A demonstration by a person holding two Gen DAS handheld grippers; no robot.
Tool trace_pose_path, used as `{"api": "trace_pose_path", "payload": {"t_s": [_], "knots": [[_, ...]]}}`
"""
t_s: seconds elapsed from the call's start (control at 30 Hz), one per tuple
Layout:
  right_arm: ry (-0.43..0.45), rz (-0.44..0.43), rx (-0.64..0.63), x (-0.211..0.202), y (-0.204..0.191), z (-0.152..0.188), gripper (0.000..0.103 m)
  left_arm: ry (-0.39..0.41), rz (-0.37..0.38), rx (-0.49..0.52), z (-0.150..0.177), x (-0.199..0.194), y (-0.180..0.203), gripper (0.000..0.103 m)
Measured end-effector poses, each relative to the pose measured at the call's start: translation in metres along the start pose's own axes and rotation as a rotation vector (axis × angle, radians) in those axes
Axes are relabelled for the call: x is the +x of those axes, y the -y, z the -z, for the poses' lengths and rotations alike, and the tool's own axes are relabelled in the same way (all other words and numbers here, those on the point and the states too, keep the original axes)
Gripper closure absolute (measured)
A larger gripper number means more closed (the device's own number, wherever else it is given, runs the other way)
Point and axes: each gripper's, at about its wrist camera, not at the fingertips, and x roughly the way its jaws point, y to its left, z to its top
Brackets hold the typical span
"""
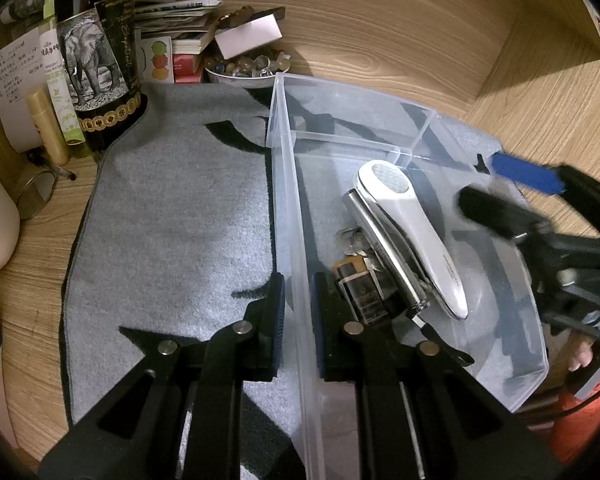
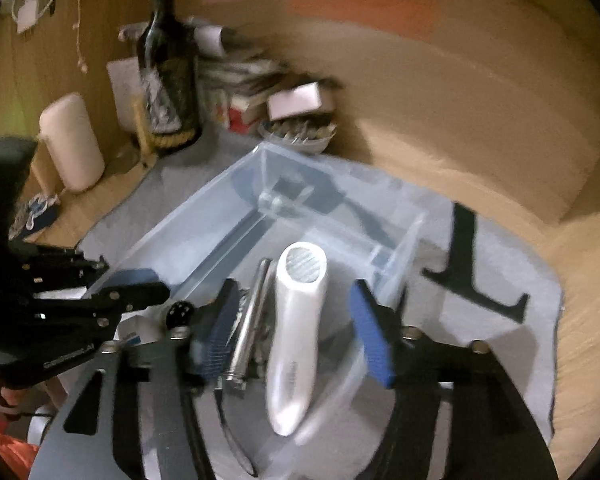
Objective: Organize rigid objects
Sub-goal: 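Carry the tube into the box and release it while the left gripper holds the box, then move the right gripper to the small black round-headed piece and grasp it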
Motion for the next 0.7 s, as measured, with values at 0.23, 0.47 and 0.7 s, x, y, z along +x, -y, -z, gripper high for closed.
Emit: {"api": "trace_pose_path", "payload": {"t_s": [0.23, 0.47, 0.7], "knots": [[0.1, 0.106, 0.077, -0.035, 0.027, 0.01, 0.024, 0.001, -0.001, 0.003, 0.0, 0.0, 0.0, 0.091], [0.094, 0.201, 0.168, -0.057, 0.058, 0.039, 0.023, 0.002, 0.001, -0.001, 0.001, 0.0, 0.0, 0.091], [-0.009, 0.244, 0.203, -0.055, 0.067, 0.082, 0.023, 0.003, 0.001, 0.001, 0.002, 0.0, 0.0, 0.091]]}}
